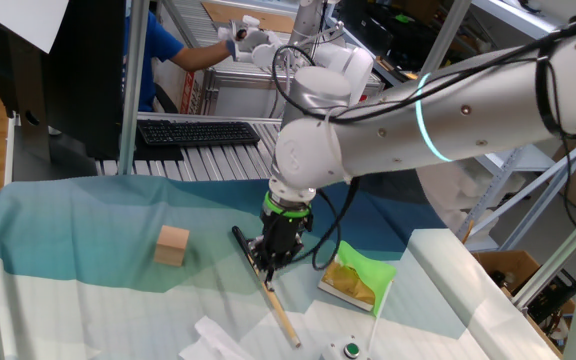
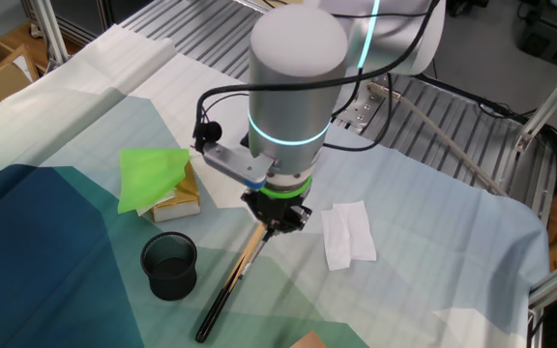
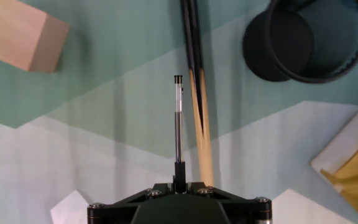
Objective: Put the pen into the pen holder
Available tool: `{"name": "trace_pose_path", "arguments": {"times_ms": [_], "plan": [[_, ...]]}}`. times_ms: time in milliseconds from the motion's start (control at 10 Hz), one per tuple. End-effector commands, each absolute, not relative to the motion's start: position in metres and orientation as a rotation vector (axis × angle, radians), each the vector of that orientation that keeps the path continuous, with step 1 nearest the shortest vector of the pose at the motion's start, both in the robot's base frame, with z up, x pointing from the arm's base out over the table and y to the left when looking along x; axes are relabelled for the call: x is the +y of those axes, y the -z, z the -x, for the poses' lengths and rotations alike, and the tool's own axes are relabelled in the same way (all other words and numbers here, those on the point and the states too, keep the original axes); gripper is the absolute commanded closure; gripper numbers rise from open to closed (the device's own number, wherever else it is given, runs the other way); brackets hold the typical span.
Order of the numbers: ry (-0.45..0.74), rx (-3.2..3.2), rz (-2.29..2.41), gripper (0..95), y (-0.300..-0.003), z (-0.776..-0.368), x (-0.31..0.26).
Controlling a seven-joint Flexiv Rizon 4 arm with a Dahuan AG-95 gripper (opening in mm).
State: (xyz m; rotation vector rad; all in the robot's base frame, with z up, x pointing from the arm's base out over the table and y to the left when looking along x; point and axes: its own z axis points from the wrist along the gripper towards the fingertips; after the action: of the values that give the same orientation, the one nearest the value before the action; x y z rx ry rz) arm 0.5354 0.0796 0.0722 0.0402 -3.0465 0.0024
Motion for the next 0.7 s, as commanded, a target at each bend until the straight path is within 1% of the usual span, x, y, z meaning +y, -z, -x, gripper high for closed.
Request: {"name": "trace_pose_path", "arguments": {"times_ms": [100, 400, 700], "plan": [[-0.029, -3.034, -0.035, 95.0, -0.0808, -0.5425, 0.075], [-0.046, -3.01, 0.015, 95.0, -0.0854, -0.5464, 0.0719], [-0.028, -3.017, 0.032, 95.0, -0.0905, -0.5472, 0.07]]}}
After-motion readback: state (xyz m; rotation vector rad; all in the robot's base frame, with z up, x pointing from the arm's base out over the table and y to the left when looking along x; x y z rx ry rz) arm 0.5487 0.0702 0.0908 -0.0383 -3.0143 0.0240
